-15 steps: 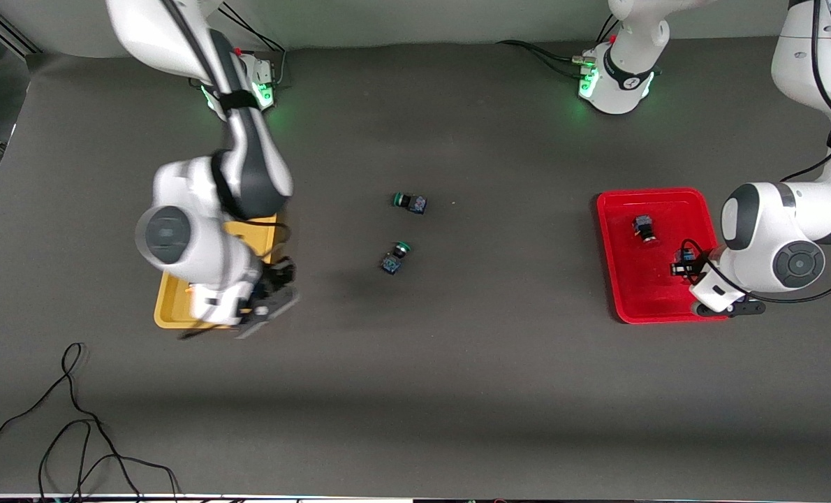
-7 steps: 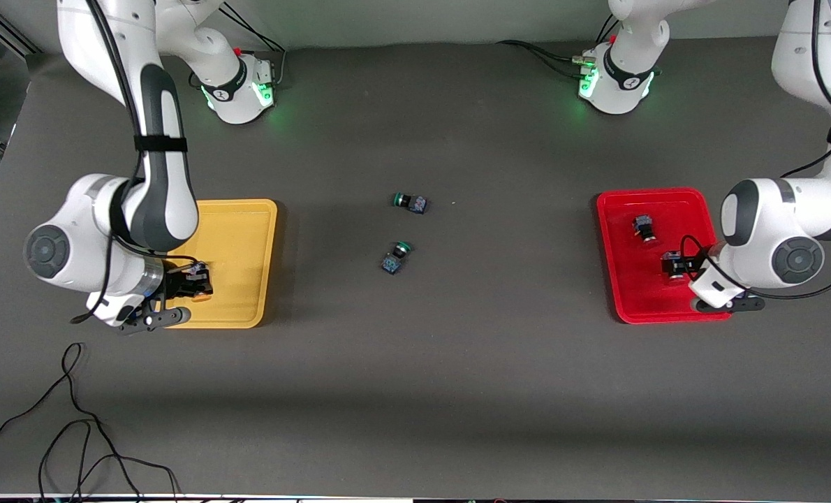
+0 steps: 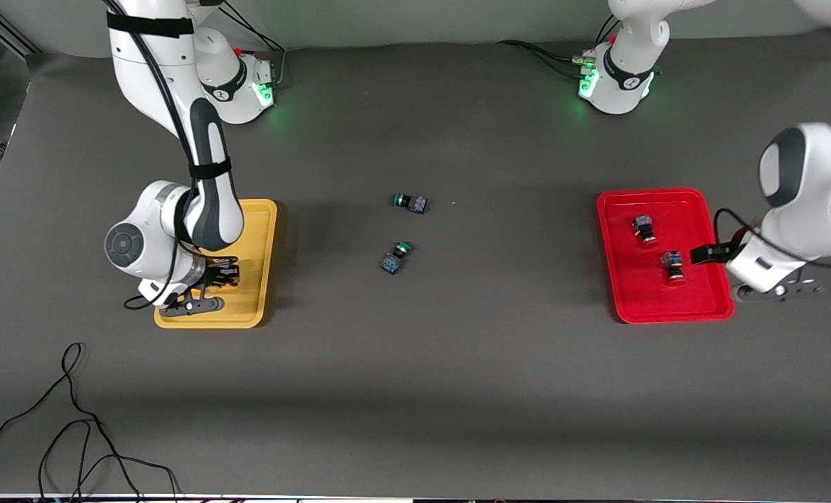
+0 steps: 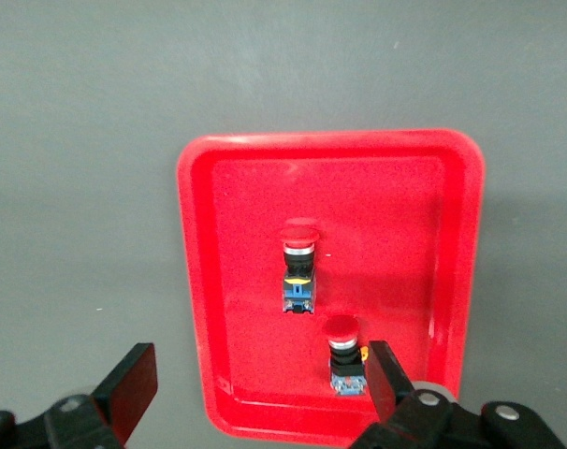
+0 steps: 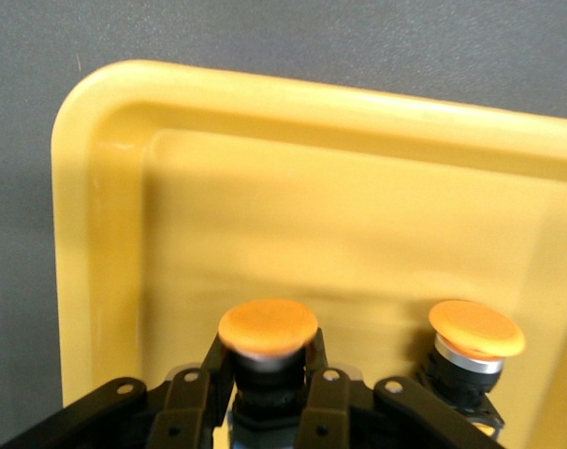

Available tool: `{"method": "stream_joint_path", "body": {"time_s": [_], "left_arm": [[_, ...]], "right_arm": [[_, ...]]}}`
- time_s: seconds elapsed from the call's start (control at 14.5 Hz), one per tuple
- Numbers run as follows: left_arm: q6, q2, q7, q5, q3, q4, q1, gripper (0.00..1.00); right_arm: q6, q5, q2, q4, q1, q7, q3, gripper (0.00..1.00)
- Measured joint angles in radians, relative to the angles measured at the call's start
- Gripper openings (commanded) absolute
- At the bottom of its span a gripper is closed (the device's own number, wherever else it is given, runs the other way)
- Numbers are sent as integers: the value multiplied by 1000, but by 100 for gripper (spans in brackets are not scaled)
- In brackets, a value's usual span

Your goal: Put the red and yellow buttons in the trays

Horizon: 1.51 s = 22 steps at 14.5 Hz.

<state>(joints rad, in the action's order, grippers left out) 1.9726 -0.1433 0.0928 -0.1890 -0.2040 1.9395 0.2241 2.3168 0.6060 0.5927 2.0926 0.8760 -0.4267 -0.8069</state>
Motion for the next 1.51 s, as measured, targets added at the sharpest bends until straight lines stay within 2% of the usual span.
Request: {"method": "stream_joint_path", "body": {"time_s": [0.34,0.55,0.76,0.83,1.03,1.1,1.24,1.38,1.44,1.51], "left_arm": [[-25,108,-122,71,-1,-12,-7,100],[-171,111,-137,73,-1,-113,-9,100],[-272,125,-135,79,3,-190,-36,100],[-279,145,-132,83,21,-188,-62,100],[-274,227,-116,88,177,-128,-215,100],[-272,248,-116,89,201,-112,-230,100],[-272,264,-115,90,183,-106,-207,100],[-272,266,-108,91,102,-106,-139,100],[-272,266,-103,91,79,-106,-123,100],[-272,266,-99,91,67,-106,-117,100]], "right_arm": [[-77,6,-25,-72,2,30,-31,100],[-231,-2,-76,-173,10,63,-104,100],[-369,-100,-132,-288,8,142,-143,100],[-412,-145,-150,-331,9,182,-143,100],[-528,-219,-184,-437,13,250,-143,100],[-559,-234,-190,-465,13,260,-145,100],[-600,-266,-203,-505,13,272,-155,100],[-612,-325,-243,-519,2,276,-153,100],[-614,-361,-273,-520,-22,277,-129,100],[-618,-395,-309,-519,-72,278,-78,100]]}}
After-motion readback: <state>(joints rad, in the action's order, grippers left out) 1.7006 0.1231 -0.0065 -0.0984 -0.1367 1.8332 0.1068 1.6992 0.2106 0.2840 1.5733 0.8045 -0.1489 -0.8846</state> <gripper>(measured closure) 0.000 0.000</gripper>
